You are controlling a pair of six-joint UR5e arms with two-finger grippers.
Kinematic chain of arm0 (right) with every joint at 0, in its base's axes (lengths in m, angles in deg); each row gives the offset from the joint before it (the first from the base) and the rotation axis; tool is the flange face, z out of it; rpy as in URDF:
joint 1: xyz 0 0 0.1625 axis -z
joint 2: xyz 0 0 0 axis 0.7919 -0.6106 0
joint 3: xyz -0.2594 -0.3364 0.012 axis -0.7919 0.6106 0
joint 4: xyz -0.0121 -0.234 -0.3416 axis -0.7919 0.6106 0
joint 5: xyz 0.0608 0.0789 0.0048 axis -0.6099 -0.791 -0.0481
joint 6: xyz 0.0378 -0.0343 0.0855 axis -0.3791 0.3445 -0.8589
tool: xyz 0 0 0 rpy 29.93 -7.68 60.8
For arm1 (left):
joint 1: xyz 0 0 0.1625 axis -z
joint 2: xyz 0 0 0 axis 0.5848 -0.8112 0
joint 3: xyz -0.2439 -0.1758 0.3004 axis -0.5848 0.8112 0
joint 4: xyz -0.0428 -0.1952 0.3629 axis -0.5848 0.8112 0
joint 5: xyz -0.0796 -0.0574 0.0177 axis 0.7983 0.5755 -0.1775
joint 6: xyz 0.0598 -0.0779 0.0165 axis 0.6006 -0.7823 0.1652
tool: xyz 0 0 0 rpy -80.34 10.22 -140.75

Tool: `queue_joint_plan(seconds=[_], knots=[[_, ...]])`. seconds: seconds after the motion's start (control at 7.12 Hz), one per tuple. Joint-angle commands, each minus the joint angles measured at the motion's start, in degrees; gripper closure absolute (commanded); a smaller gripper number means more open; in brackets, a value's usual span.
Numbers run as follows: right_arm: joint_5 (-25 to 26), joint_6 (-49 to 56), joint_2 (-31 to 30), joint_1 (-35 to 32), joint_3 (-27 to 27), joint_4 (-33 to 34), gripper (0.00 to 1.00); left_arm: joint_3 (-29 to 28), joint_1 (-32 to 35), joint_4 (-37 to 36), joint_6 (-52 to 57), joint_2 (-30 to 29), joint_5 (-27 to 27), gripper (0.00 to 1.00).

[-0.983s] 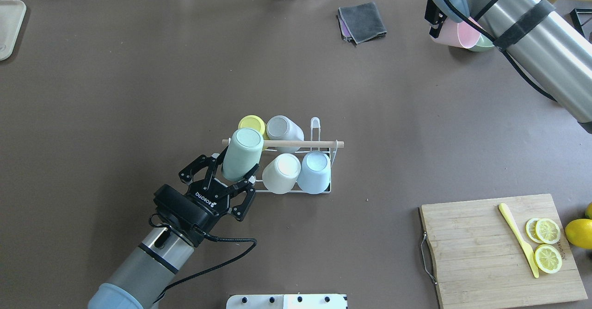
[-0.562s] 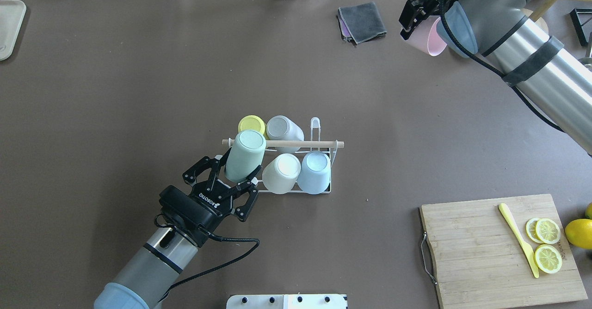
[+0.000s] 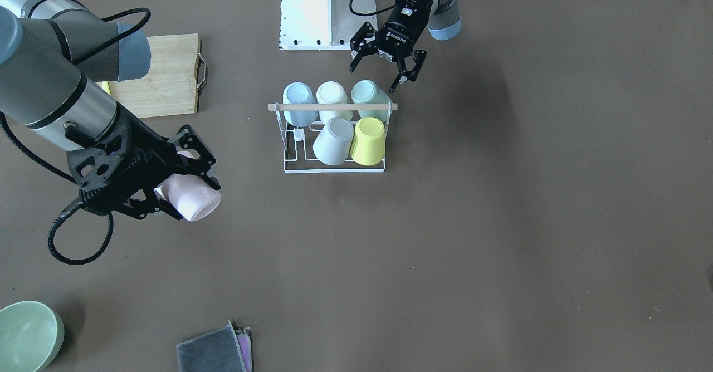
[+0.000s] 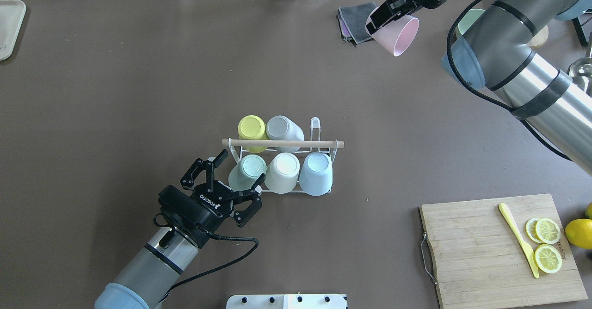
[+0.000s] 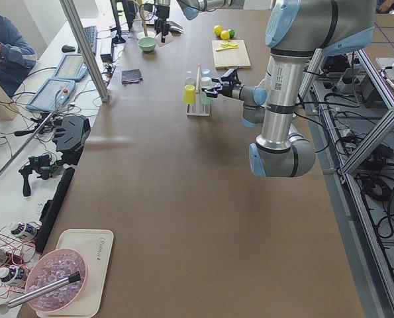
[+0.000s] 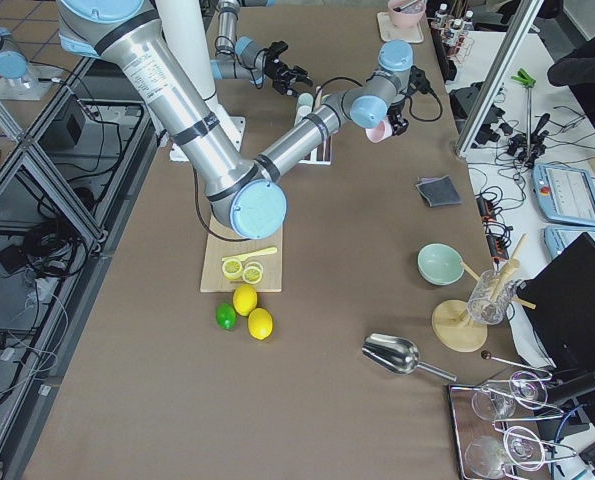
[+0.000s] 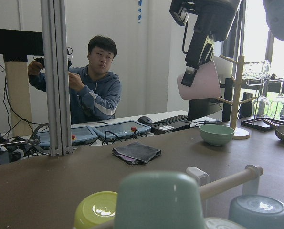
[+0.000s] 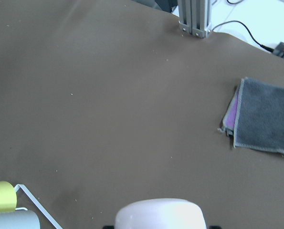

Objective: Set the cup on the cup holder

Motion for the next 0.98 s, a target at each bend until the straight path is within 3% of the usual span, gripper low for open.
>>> queue_joint_plan(seconds=[0.0,0.28,0.42,0.56,0.7,0.84], knots=[[2.54,-0.14,-0.67,1.34,0.15,-10.93,1.0,0.57,-0.08,0.09,-0.07,-0.04,-0.1,0.01],[3.33,1.44,-0.76,1.69,0.33,-17.18,1.0,8.53,0.36,-0.87,0.72,0.57,1.82,0.01],[4.03,1.44,-0.76,2.04,0.33,-19.73,1.0,13.54,2.71,-2.36,0.72,2.4,6.27,0.01],[5.08,1.44,-1.02,2.66,0.42,-21.49,1.0,19.68,5.43,-6.64,0.2,5.64,10.93,0.01],[7.7,1.36,-1.98,4.23,1.03,-24.99,1.0,21.91,8.59,-10.42,-0.07,6.89,14.54,0.01],[9.73,1.27,-2.51,5.03,3.04,-31.55,1.0,24.98,9.49,-20.03,-0.33,6.99,15.71,0.01]])
